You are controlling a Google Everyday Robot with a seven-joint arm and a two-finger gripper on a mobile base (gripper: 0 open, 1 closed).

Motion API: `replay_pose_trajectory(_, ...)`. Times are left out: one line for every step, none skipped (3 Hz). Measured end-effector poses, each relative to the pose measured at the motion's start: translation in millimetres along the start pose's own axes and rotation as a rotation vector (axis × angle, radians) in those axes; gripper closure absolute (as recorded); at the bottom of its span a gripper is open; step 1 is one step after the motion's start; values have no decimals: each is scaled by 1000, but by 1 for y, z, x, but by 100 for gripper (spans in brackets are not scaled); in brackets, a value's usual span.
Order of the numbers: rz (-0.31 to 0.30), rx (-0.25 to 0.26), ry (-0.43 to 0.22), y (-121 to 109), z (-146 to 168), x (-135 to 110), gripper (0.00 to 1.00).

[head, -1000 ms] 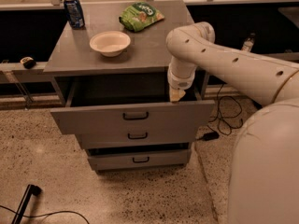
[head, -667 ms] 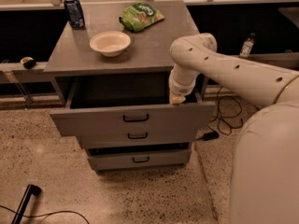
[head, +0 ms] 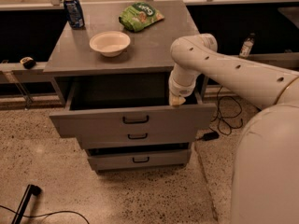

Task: Open top drawer

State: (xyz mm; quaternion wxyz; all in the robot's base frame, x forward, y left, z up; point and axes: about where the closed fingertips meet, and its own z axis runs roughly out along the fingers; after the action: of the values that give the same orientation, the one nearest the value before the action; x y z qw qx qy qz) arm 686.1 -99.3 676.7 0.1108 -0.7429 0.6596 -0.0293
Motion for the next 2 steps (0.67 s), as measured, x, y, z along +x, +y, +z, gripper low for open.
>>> replay_pose_trajectory(11,-18,-20,12,-2,-3,100)
replay_pose_trajectory(12,-18,-21,12,-2,-3,100)
